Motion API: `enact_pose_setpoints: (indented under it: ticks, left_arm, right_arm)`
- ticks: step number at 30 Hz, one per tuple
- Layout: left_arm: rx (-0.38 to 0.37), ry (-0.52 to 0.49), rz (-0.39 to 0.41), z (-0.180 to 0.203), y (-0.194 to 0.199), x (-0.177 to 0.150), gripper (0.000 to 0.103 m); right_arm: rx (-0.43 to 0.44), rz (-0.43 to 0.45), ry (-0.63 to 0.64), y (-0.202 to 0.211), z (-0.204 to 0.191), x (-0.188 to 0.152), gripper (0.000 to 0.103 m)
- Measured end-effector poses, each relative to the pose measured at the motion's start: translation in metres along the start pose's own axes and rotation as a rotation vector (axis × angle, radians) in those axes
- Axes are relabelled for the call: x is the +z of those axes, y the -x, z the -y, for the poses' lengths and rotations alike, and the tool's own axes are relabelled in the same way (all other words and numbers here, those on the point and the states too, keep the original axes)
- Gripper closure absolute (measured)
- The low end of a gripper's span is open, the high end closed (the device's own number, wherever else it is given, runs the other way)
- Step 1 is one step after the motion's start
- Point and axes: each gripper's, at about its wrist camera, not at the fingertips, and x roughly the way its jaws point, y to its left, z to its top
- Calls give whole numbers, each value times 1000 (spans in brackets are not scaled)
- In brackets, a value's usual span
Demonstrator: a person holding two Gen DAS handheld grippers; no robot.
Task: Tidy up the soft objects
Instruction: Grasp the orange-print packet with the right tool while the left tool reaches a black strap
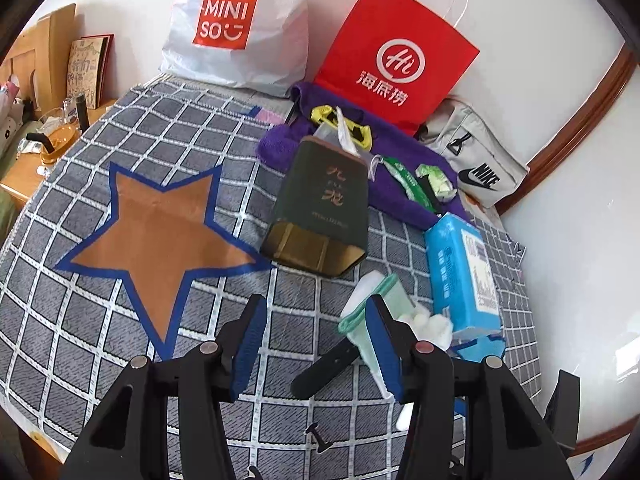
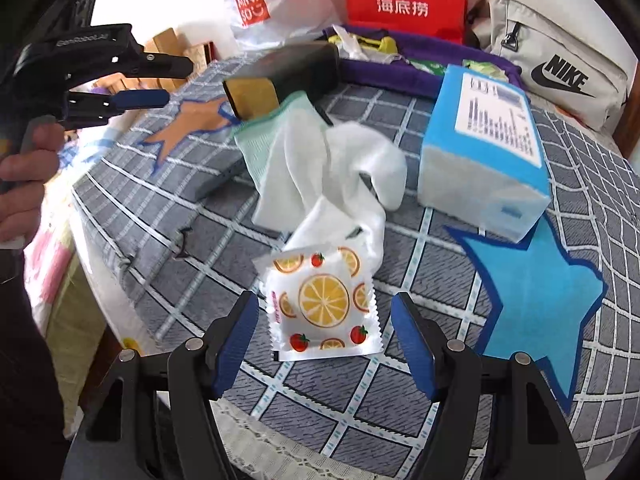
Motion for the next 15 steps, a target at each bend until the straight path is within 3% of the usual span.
enact_pose_setpoints:
  ticks: [3, 7, 11, 15]
  left_arm:
    - [12, -3, -13, -4, -6, -7, 54]
    - [17, -3, -29, -7, -12, -14, 54]
    - [20, -29, -30, -5, -13, -18, 54]
    - [31, -63, -42, -4, -17, -25, 54]
  right_arm:
    - [-1, -16, 9, -8, -4, -4, 35]
    - [-75, 7, 64, -14, -15, -7, 35]
    - [-79, 29, 91, -9, -19, -9, 54]
    - [-58, 45, 54, 2, -7, -13, 56]
